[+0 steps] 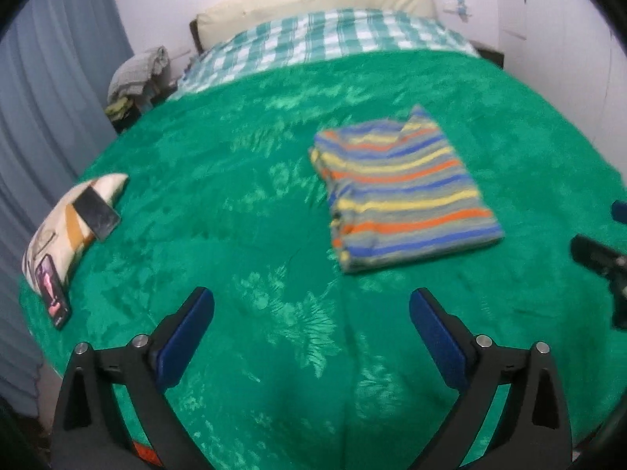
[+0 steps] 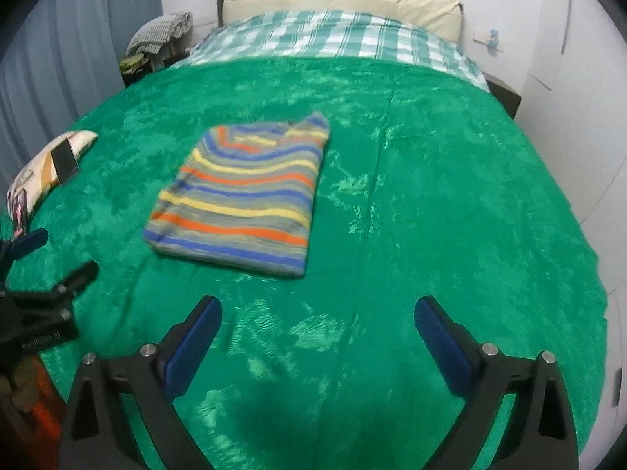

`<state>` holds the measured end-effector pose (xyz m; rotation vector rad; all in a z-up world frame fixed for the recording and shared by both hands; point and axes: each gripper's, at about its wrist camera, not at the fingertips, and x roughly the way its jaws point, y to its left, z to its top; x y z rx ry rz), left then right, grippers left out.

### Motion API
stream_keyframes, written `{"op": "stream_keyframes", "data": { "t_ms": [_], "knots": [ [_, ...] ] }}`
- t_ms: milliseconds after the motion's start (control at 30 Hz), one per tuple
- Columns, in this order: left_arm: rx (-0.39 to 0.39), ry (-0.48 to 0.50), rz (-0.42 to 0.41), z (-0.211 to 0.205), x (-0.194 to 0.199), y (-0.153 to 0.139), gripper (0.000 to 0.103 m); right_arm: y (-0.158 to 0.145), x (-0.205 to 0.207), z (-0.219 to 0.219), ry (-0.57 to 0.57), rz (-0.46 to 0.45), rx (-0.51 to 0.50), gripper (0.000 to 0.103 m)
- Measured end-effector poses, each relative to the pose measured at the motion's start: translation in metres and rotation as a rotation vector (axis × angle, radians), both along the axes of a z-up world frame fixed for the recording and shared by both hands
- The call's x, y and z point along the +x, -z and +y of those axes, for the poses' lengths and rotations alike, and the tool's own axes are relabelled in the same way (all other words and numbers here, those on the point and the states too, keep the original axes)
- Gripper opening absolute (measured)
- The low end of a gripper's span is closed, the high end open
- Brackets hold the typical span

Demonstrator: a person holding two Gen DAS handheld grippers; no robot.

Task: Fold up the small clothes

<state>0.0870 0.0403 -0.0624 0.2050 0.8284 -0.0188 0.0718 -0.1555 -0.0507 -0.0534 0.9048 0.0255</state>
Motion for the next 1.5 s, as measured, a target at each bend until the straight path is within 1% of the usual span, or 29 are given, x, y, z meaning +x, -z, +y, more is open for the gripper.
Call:
{"op": "stream_keyframes", "data": {
  "t_ms": [100, 200, 267, 400, 533, 633, 733, 833, 933, 1100, 1500],
  "knots": [
    [-0.017, -0.019, -0.033, 0.0, -0.013, -0.017, 0.101, -0.018, -0.018, 0.007, 0.012, -0.039, -0.034, 0.098],
    [-0.006, -0.06, -0.063, -0.001, -0.025, -0.029, 0.101, -0.033, -0.031, 0.013, 0.01, -0.074, -0.072, 0.098],
    [-0.019, -0.068, -0.064, -0.001, -0.031, -0.035, 0.101, -0.042, -0.04, 0.015, 0.003, -0.096, -0.082, 0.098],
    [-0.049, -0.086, -0.032, 0.0, -0.04, -0.048, 0.101, -0.058, -0.054, 0.014, -0.006, -0.115, -0.055, 0.098],
    [-0.054, -0.079, -0.06, 0.002, -0.056, -0.064, 0.101, -0.073, -0.071, 0.012, -0.004, -0.139, -0.035, 0.098],
    [-0.069, -0.072, -0.05, 0.003, -0.064, -0.068, 0.102, -0.082, -0.082, 0.013, -0.014, -0.139, -0.022, 0.101],
    [-0.076, -0.062, -0.031, 0.003, -0.068, -0.068, 0.103, -0.085, -0.088, 0.016, -0.024, -0.138, -0.017, 0.101],
    [-0.051, -0.073, -0.04, 0.002, -0.073, -0.069, 0.103, -0.085, -0.091, 0.018, -0.032, -0.131, 0.002, 0.102],
    [-0.048, -0.067, -0.048, 0.001, -0.079, -0.072, 0.103, -0.087, -0.093, 0.02, -0.044, -0.122, 0.023, 0.102],
    [-0.05, -0.064, -0.053, 0.002, -0.084, -0.075, 0.103, -0.092, -0.097, 0.025, -0.059, -0.131, 0.014, 0.102],
    [-0.056, -0.075, -0.054, 0.004, -0.088, -0.083, 0.103, -0.096, -0.101, 0.03, -0.071, -0.13, 0.028, 0.102]
  ]
}}
